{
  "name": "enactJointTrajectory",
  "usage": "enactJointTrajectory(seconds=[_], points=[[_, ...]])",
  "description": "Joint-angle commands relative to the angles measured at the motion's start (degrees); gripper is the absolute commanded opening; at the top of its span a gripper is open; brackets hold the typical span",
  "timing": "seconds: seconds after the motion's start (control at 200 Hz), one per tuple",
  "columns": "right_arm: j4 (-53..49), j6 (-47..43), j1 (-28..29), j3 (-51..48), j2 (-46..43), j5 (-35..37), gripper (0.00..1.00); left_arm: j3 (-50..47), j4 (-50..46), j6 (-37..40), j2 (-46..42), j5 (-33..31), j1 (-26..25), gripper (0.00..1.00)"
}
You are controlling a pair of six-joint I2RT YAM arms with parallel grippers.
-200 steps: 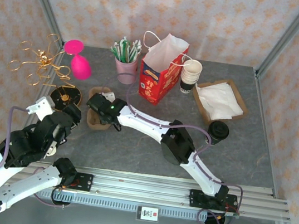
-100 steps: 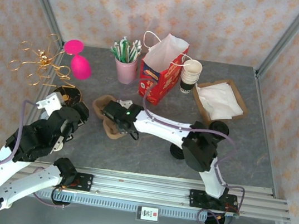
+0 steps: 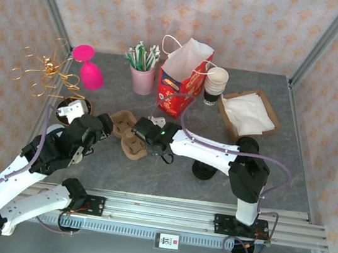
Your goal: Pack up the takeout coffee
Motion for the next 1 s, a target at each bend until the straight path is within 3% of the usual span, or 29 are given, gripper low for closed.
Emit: enactJointTrajectory(seconds=[0.0,0.22,0.425,0.686,0.996], points=[[1.77,-2.75,-1.39,6.04,3.72,-0.08,0.47,-0.09,0.06,0.64,-1.02,-1.49,-0.27,0.68],[0.36,-7.89,-3.17,13.47,12.06,-0.80,0.51,-1.47,-0.77,-0.29,-2.76,-2.24,-0.28,0.68],[-1.59,-11.94,-3.83,16.21,16.27,-1.84,0.39,-1.88,-0.03,0.14,-2.24,-2.62,-0.22,0.68],[-1.97,-11.88,-4.90,10.99,11.56,-0.25,0.16,-1.67,1.72,1.16,-0.46,-1.23,-0.28,0.68],[-0.29,-9.18,-9.19,-5.37,-0.07,0.47,0.14,-1.46,5.28,2.97,3.33,3.12,-0.26,0.68]])
